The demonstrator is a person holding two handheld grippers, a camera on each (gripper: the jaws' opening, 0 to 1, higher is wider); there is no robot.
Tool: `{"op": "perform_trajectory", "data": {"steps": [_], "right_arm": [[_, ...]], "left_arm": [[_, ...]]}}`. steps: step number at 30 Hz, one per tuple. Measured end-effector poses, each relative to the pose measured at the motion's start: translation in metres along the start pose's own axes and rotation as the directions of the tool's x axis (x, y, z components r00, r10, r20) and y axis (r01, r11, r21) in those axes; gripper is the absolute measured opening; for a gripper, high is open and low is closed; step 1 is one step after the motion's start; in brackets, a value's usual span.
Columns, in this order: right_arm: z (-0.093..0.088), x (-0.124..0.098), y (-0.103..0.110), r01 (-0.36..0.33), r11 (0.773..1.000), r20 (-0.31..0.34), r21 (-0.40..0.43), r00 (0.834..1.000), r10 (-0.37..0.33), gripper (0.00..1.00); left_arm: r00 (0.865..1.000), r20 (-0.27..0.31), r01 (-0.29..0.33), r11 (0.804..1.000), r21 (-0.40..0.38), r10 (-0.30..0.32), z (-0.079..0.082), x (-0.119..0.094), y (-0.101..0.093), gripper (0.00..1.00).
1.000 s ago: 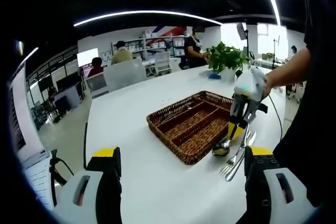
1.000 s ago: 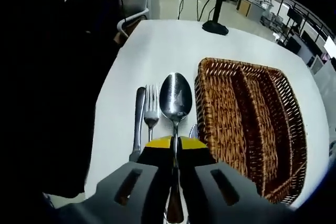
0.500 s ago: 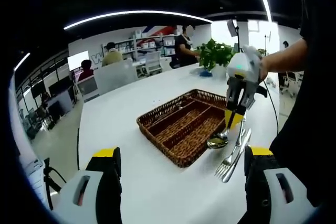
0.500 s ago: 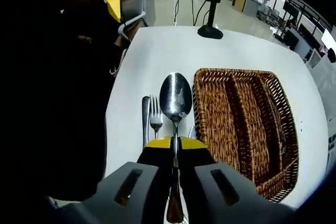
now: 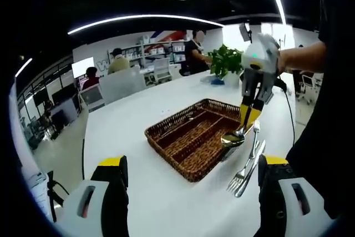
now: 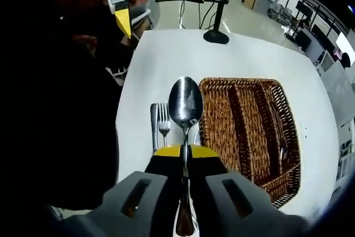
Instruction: Arrange the knives, forks, and spoons in their matching storage slots by inserting each utensil handle-first until every utensil is classified and aligned in the correct compartment
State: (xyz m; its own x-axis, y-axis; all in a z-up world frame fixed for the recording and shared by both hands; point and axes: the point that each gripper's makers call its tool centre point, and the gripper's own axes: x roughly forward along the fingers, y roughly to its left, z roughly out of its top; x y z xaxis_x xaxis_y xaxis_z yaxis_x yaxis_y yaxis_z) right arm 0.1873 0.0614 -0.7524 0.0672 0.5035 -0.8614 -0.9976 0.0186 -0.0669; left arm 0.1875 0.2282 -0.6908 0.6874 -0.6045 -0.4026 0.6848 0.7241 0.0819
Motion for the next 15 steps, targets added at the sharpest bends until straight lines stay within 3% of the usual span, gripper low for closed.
{"op": "perform_trajectory", "data": {"steps": [7,15], "right_arm": [[0.010,-0.022,-0.003,0.005,1.000,0.002,-0.009,1.000,-0.005,0.00],[0.014,-0.024,-0.007,0.014,0.999,0.012,-0.030,1.000,-0.014,0.00]], "left_arm": [[1.000,0.006,-0.006,1.000,-0.007,0.006,0.000,-0.003,-0.001,1.00],[1.000,0.008,-0.012,1.000,-0.009,0.012,0.001,-0.003,-0.001,1.00]]}}
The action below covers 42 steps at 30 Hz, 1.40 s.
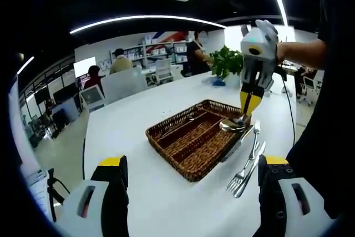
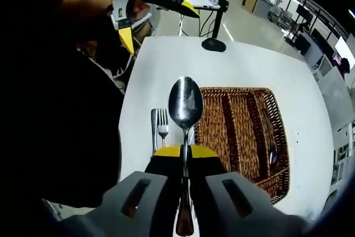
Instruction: Arrange the knives, forks, and spoons in their matching storage slots by inserting each utensil handle-first until every utensil is classified and aligned in the correct compartment
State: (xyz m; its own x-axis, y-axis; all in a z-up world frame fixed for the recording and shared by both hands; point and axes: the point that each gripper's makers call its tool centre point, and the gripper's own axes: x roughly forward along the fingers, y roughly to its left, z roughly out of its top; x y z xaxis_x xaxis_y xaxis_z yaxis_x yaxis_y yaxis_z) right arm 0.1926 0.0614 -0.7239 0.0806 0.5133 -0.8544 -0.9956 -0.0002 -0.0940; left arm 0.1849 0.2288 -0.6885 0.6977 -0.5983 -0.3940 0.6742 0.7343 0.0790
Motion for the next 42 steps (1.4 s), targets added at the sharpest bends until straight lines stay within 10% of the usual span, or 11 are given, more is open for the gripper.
{"op": "perform_trajectory", "data": {"steps": [42], "right_arm": [[0.000,-0.013,-0.073,0.062,0.997,0.009,-0.045,0.998,-0.062,0.00]], "left_arm": [[0.999,-0.042,-0.005,1.000,0.003,0.006,0.000,-0.001,0.005,1.00]]}}
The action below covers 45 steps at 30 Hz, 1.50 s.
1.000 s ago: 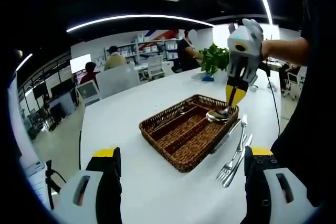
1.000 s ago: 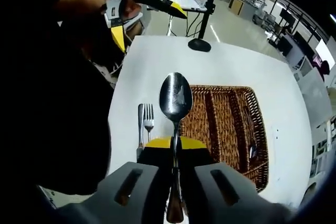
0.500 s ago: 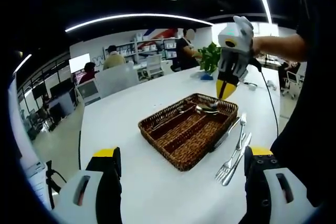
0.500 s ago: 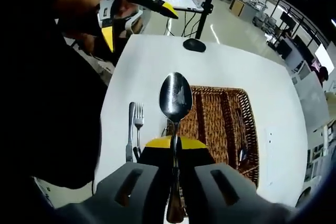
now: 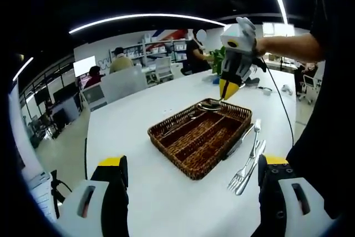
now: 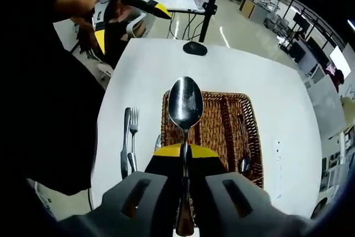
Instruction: Arrange the knives, forks, and spoons in their matching storage slots by inserting each utensil handle-first until every utensil is classified and aligned in the correct compartment
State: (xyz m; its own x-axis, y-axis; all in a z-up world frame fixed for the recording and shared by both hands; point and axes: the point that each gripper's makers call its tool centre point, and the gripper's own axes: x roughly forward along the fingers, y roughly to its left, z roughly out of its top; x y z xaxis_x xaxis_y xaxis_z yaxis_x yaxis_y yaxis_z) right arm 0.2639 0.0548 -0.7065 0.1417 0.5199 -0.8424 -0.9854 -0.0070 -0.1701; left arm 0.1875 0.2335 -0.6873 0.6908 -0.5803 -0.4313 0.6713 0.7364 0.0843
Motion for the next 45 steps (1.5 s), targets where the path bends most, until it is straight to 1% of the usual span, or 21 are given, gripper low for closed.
{"op": "perform_trajectory", "data": {"steps": [5,11,15,18,23,27,32,34,36,38,42,45], "right_arm": [[-0.006,0.002,-0.014,0.003,1.000,-0.016,-0.006,1.000,-0.003,0.00],[-0.008,0.003,-0.033,0.022,1.000,-0.013,-0.006,1.000,-0.022,0.00],[-0.009,0.003,-0.047,0.033,0.999,-0.020,-0.008,0.999,-0.033,0.00],[-0.010,0.004,-0.057,0.042,0.999,-0.019,-0.009,0.999,-0.043,0.00],[-0.007,0.006,-0.076,0.060,0.998,-0.015,-0.003,0.998,-0.060,0.00],[-0.005,0.007,-0.088,0.070,0.997,-0.020,-0.014,0.997,-0.070,0.00],[-0.003,0.006,-0.104,0.079,0.997,-0.009,-0.013,0.997,-0.079,0.00],[-0.002,0.008,-0.113,0.086,0.996,-0.006,-0.014,0.996,-0.086,0.00],[-0.002,0.010,-0.119,0.096,0.995,-0.006,-0.023,0.995,-0.097,0.00],[-0.001,0.012,-0.123,0.091,0.996,-0.002,-0.021,0.996,-0.091,0.00],[0.002,0.015,-0.131,0.087,0.995,-0.006,-0.047,0.996,-0.087,0.00],[0.005,0.016,-0.137,0.082,0.996,0.000,-0.045,0.997,-0.082,0.00]], "left_arm": [[1.000,-0.023,0.000,1.000,0.007,0.000,-0.005,0.002,0.000,1.00],[1.000,-0.010,0.001,1.000,-0.002,-0.001,-0.003,0.003,-0.001,1.00],[1.000,-0.016,0.000,1.000,-0.006,0.000,-0.005,0.003,-0.001,0.99],[1.000,-0.018,-0.006,1.000,-0.010,0.006,-0.008,0.002,0.004,0.99],[1.000,-0.019,-0.015,1.000,-0.012,0.015,-0.013,0.002,0.010,0.99],[1.000,-0.018,-0.019,1.000,-0.014,0.018,-0.013,0.002,0.012,0.99],[1.000,-0.015,-0.025,1.000,-0.018,0.024,-0.012,0.002,0.015,0.99],[0.999,-0.018,-0.028,0.999,-0.016,0.027,-0.013,0.002,0.016,0.99],[0.999,-0.019,-0.030,0.999,-0.015,0.030,-0.012,0.002,0.017,0.99],[0.999,-0.022,-0.038,0.999,-0.002,0.038,-0.012,0.001,0.018,0.99],[0.999,-0.026,-0.043,0.999,-0.011,0.043,-0.013,0.000,0.018,0.99],[0.999,-0.030,-0.046,0.999,-0.016,0.045,-0.014,0.000,0.018,0.99]]}}
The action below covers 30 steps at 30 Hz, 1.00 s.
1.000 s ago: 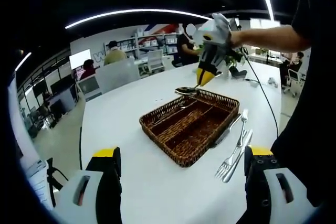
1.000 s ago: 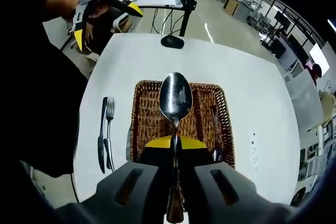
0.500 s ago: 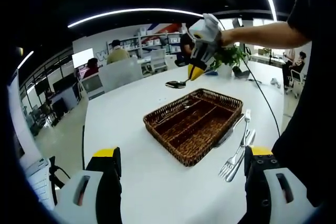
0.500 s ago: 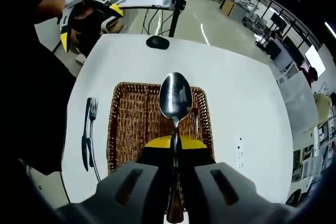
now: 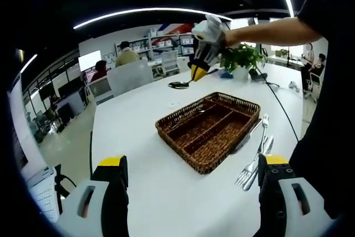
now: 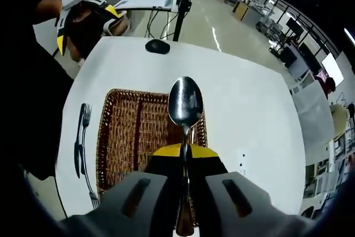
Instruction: Arrange the knives, forks, and spoons in their matching storage slots by inserting each utensil handle-first until every utensil is classified and aligned in the correct compartment
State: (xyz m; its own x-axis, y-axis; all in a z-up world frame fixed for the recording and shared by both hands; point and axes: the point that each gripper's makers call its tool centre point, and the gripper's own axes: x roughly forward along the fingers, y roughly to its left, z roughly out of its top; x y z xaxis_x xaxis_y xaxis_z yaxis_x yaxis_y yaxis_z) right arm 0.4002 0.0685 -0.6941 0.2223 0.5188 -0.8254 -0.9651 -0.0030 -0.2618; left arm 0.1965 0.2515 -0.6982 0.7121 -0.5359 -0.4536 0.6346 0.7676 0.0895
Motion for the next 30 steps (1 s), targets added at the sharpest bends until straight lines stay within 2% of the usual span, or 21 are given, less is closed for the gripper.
{"op": "perform_trajectory", "data": {"steps": [17,30], "right_arm": [[0.008,0.004,-0.022,0.000,1.000,0.008,-0.022,1.000,0.001,0.00],[0.002,0.015,-0.023,-0.018,0.999,-0.009,-0.026,1.000,0.018,0.00]], "left_arm": [[1.000,0.000,-0.018,1.000,-0.023,0.018,0.000,0.000,0.006,0.99],[1.000,-0.004,-0.018,0.999,-0.029,0.018,-0.004,0.002,0.012,0.99]]}}
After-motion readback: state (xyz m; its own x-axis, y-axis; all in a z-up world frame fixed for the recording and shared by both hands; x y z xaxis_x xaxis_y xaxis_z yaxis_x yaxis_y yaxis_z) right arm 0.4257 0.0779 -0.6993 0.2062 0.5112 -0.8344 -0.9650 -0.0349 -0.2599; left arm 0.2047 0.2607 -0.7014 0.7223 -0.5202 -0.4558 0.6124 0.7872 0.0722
